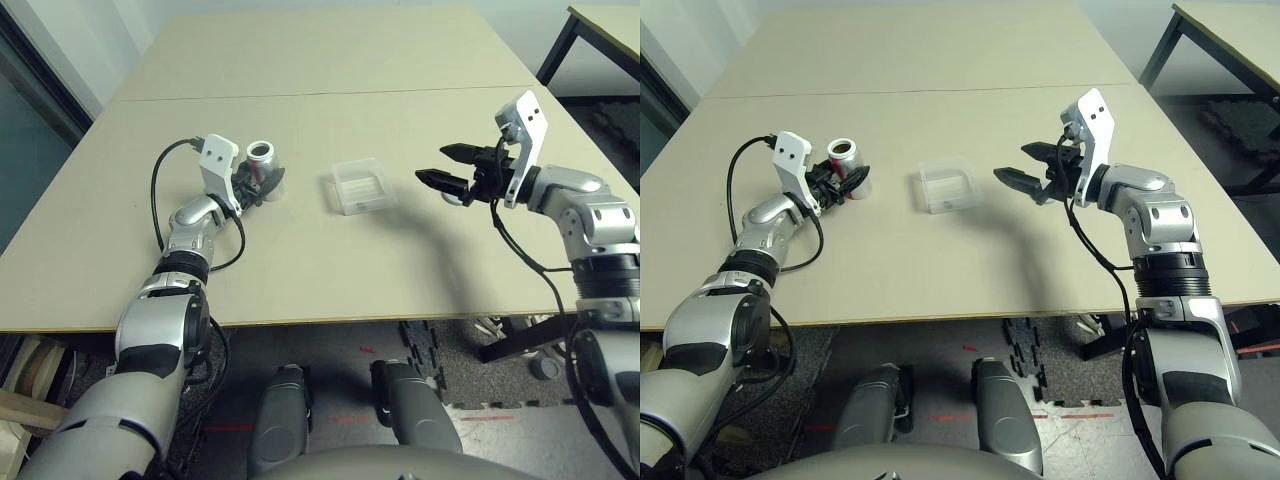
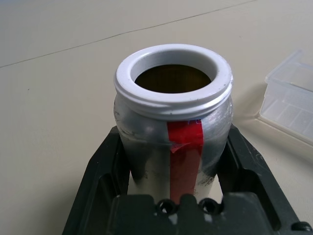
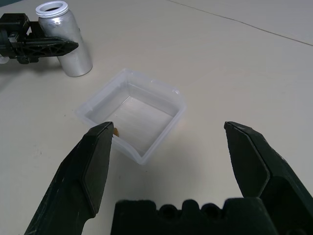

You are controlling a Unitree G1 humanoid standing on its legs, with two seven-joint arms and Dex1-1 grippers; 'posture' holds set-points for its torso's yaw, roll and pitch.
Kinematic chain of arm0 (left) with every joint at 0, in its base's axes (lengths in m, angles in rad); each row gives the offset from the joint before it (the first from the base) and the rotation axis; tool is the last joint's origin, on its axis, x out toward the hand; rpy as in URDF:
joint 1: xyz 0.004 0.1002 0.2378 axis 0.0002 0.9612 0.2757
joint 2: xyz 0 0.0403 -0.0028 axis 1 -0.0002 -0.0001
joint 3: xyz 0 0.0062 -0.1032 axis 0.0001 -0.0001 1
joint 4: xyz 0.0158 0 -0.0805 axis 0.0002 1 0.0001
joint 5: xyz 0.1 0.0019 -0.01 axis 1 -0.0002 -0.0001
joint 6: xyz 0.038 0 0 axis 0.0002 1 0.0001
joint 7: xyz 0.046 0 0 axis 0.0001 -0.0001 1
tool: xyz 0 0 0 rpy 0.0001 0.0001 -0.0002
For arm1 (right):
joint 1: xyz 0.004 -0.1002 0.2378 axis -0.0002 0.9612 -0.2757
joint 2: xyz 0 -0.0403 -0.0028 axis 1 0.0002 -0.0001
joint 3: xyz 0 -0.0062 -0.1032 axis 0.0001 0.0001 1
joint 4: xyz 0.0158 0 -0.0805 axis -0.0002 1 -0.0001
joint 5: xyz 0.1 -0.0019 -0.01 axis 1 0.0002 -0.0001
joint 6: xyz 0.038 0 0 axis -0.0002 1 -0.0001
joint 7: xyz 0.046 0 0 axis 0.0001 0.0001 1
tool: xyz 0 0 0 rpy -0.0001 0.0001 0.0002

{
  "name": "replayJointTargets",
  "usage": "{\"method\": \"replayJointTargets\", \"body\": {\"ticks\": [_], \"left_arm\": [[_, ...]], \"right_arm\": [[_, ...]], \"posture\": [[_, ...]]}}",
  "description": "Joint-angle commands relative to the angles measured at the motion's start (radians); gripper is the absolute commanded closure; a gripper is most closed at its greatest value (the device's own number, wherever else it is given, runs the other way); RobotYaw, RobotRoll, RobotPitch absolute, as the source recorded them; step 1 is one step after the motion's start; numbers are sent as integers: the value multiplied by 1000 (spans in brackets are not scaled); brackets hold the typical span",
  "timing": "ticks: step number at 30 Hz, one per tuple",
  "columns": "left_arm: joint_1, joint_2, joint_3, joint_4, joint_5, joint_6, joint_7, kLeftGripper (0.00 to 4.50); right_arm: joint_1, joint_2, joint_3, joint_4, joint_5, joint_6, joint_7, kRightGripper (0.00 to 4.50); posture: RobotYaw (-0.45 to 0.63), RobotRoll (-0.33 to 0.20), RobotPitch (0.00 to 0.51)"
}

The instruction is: Pour the medicine from the bottle into the box.

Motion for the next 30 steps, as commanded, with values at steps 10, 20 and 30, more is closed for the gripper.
{"method": "replayJointTargets", "body": {"ticks": [10, 20, 30], "left_arm": [[72, 3, 2, -48, -44, 57, -89, 25], [213, 47, 1, -269, -72, 116, -145, 25], [404, 146, 52, -588, -159, 275, -113, 25]], "right_arm": [[6, -18, -17, -21, 16, 6, -2, 0], [-1, -21, -18, 13, 12, -12, 2, 0], [8, -10, -32, 31, 15, -19, -17, 0]], "posture": [[-111, 0, 128], [-75, 0, 135], [-39, 0, 147]]}}
